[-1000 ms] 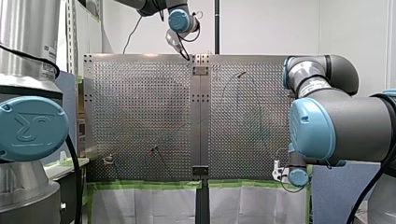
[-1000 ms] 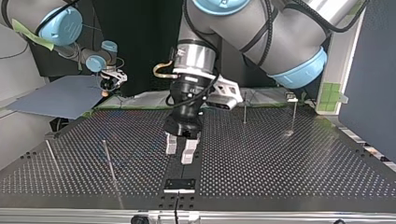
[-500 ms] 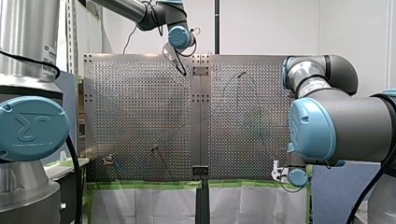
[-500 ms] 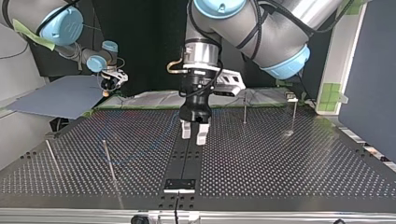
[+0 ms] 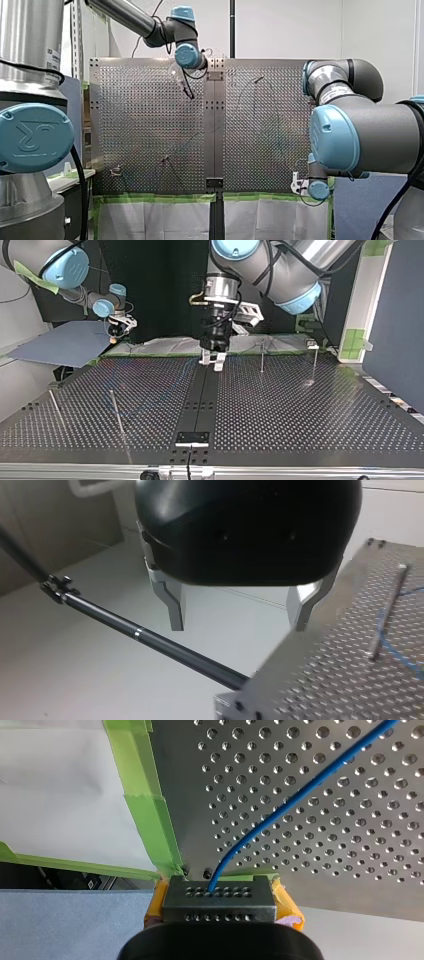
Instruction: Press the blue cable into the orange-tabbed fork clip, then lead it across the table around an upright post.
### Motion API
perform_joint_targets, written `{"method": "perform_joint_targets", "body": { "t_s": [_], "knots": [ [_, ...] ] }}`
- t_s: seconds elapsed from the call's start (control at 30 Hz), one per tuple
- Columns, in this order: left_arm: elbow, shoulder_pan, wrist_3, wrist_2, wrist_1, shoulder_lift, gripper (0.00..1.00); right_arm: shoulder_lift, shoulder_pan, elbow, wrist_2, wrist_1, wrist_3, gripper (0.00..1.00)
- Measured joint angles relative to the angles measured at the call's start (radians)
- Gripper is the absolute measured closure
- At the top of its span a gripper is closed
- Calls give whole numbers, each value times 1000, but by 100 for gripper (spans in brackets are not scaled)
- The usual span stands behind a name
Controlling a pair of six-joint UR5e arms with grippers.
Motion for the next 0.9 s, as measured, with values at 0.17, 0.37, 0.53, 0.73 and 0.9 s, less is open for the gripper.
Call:
{"method": "perform_joint_targets", "body": {
  "t_s": [0.17,0.37,0.53,0.73,0.9],
  "knots": [
    [-51,0,-5,-1,-1,0,0,0,1,0,0,0,0,100],
    [-112,0,-19,0,-1,0,0,0,1,0,0,-1,0,100],
    [-163,1,-22,-2,-1,0,0,0,2,0,0,-1,0,100],
    [-221,7,-23,-6,-2,0,0,0,2,0,0,1,0,100],
    [-268,14,-24,-8,-2,0,0,0,2,0,0,1,0,100]
  ]
}}
